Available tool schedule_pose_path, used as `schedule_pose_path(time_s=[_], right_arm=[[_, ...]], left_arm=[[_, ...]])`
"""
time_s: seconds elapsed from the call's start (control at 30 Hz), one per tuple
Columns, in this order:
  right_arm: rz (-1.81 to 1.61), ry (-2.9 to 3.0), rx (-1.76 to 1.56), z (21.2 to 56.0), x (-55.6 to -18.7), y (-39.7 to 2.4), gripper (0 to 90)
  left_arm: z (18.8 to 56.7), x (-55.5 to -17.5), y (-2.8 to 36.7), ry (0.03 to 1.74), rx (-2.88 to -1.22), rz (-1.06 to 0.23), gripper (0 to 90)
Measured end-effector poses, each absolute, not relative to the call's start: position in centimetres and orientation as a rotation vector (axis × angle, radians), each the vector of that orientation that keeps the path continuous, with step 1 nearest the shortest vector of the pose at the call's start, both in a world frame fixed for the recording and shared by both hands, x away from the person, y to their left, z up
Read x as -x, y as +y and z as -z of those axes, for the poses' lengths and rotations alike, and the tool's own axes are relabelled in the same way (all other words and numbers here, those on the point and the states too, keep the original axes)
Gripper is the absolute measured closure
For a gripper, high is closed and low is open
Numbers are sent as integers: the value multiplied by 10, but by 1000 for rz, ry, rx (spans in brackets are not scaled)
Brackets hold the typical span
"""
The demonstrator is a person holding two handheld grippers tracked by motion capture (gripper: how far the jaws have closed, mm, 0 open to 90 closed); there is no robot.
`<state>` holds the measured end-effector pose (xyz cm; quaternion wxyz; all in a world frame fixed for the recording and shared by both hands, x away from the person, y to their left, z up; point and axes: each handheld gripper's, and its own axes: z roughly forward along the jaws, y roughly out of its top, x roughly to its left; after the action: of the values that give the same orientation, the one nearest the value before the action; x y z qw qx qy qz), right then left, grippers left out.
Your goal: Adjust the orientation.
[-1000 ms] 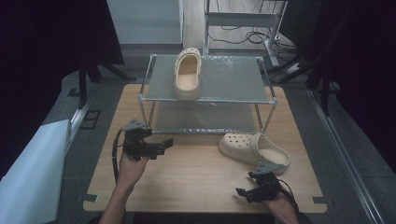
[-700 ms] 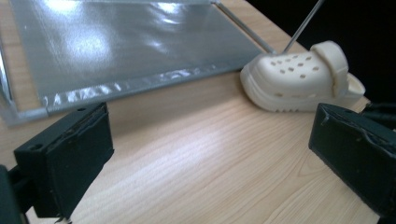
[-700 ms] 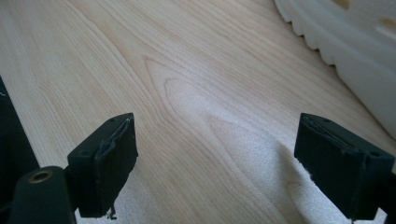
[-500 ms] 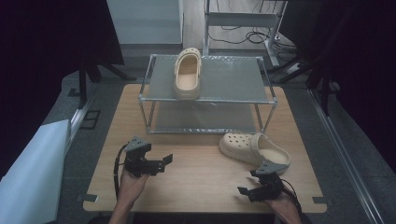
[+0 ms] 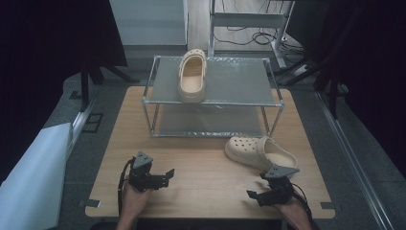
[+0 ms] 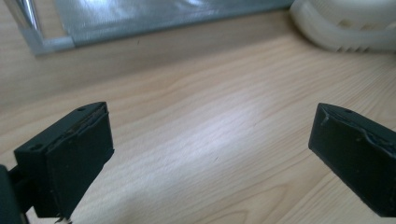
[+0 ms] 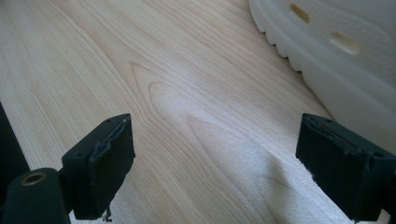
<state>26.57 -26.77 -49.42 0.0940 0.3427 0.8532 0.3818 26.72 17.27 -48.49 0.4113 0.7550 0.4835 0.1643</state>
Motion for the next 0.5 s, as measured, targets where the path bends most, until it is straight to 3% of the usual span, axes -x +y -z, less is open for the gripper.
schedule_pose_path(time_s=[0.5], right_arm=[[-1088,2380,-1085,471,-263,-299,114]], left_arm=[[498,-261,165,1208,-1993,-501,0]])
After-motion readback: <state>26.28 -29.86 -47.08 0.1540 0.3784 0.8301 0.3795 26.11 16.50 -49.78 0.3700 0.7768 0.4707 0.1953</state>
